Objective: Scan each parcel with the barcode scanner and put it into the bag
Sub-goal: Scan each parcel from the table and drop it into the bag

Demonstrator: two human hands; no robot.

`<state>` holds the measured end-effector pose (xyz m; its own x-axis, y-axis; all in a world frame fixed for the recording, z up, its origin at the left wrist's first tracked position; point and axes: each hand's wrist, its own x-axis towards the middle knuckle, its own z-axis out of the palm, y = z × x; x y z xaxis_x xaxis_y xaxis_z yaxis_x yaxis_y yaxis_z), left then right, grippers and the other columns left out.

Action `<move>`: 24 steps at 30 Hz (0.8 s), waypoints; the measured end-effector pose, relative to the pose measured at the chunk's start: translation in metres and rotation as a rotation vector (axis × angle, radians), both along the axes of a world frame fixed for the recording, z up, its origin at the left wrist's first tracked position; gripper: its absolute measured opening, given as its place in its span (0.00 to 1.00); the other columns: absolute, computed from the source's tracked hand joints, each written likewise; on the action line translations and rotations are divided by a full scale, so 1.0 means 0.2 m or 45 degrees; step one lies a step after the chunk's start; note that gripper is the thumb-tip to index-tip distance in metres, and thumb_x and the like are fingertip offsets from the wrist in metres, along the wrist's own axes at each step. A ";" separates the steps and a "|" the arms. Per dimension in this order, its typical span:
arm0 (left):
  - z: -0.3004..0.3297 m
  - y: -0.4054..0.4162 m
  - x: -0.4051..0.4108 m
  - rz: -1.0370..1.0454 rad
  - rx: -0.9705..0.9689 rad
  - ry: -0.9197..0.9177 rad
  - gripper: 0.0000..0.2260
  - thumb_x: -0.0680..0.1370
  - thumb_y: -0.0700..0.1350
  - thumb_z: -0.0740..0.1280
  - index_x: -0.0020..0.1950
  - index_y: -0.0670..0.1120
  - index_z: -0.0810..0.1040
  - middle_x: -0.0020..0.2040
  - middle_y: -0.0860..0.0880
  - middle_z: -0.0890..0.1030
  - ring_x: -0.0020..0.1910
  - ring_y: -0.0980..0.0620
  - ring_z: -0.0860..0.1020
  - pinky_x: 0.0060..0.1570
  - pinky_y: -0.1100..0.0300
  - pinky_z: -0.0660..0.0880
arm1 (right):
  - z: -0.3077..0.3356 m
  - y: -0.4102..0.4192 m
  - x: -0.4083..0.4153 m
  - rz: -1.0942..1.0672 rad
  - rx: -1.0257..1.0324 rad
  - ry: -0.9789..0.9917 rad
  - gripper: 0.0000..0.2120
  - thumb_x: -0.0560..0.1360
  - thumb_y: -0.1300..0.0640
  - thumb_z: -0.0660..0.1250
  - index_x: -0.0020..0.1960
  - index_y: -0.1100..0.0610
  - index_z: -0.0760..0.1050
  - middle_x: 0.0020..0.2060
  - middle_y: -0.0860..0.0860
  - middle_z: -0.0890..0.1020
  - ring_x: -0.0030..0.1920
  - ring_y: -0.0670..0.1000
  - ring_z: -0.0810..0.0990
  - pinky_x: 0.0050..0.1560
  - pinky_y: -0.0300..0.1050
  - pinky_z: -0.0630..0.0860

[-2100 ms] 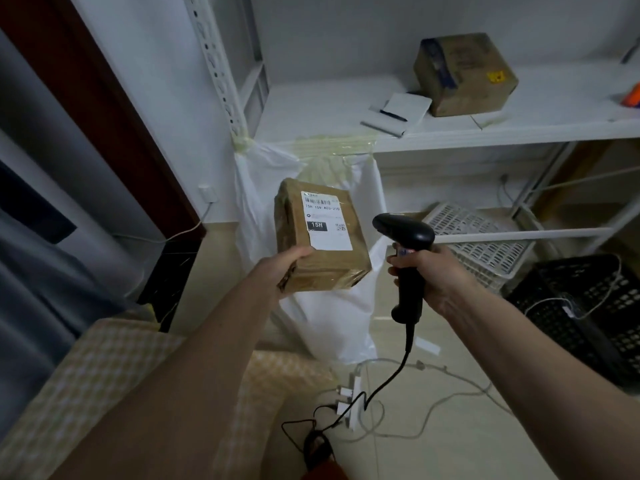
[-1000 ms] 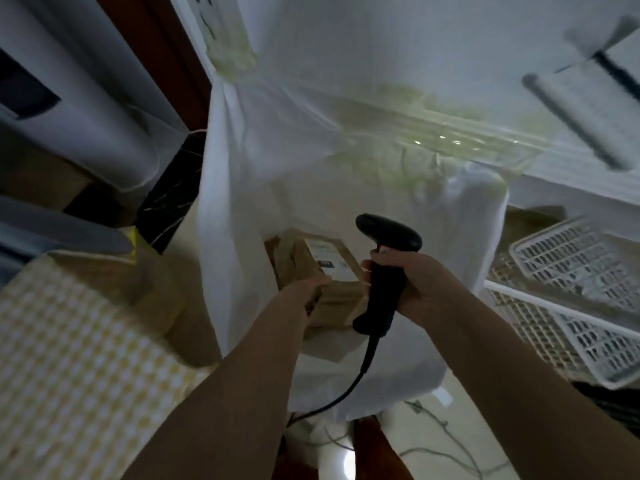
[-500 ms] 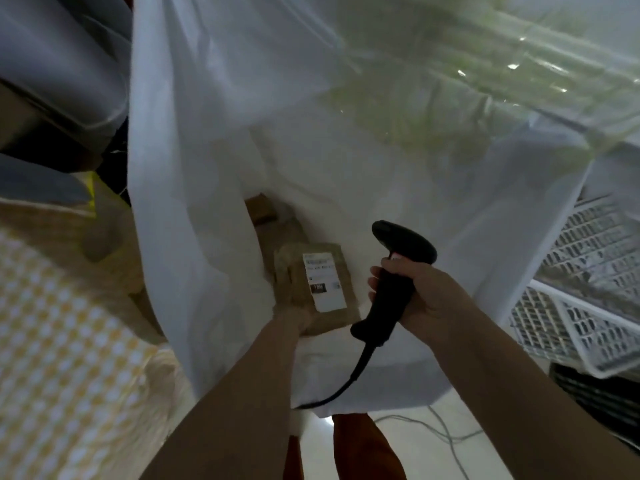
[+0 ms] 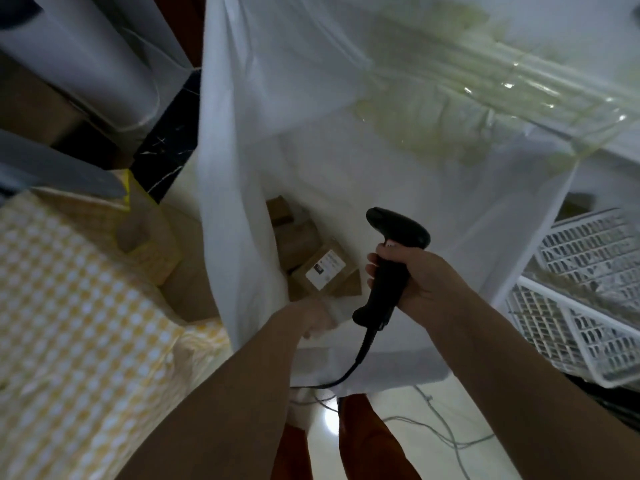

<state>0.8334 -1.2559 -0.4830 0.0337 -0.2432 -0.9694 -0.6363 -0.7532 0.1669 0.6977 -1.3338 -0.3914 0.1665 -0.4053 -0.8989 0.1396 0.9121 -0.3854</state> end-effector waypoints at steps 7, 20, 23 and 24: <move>0.42 0.07 0.11 -0.034 -0.564 -0.326 0.16 0.81 0.44 0.60 0.69 0.49 0.70 0.65 0.47 0.75 0.59 0.47 0.75 0.52 0.58 0.70 | 0.24 0.11 0.15 0.221 -0.179 0.078 0.13 0.72 0.69 0.68 0.56 0.65 0.72 0.36 0.57 0.78 0.37 0.55 0.78 0.42 0.51 0.77; 1.18 0.93 0.68 0.113 -0.747 -0.725 0.21 0.81 0.50 0.62 0.74 0.50 0.67 0.68 0.46 0.73 0.65 0.46 0.73 0.56 0.58 0.71 | 0.83 0.78 0.71 0.865 -0.686 -0.013 0.04 0.71 0.68 0.68 0.44 0.63 0.75 0.35 0.57 0.76 0.37 0.54 0.77 0.43 0.50 0.72; 1.28 1.41 0.86 0.221 -0.678 -0.844 0.22 0.81 0.51 0.62 0.74 0.50 0.65 0.69 0.46 0.72 0.66 0.45 0.72 0.59 0.56 0.71 | 0.91 1.11 0.90 1.071 -0.730 -0.043 0.07 0.72 0.69 0.67 0.50 0.66 0.76 0.36 0.58 0.77 0.37 0.54 0.77 0.44 0.48 0.72; 1.30 1.58 0.91 0.280 -0.648 -0.871 0.23 0.81 0.51 0.62 0.75 0.50 0.65 0.70 0.46 0.72 0.68 0.45 0.71 0.61 0.55 0.70 | 0.93 1.23 0.96 1.139 -0.744 -0.051 0.07 0.72 0.69 0.67 0.51 0.66 0.75 0.36 0.58 0.77 0.36 0.53 0.77 0.42 0.46 0.72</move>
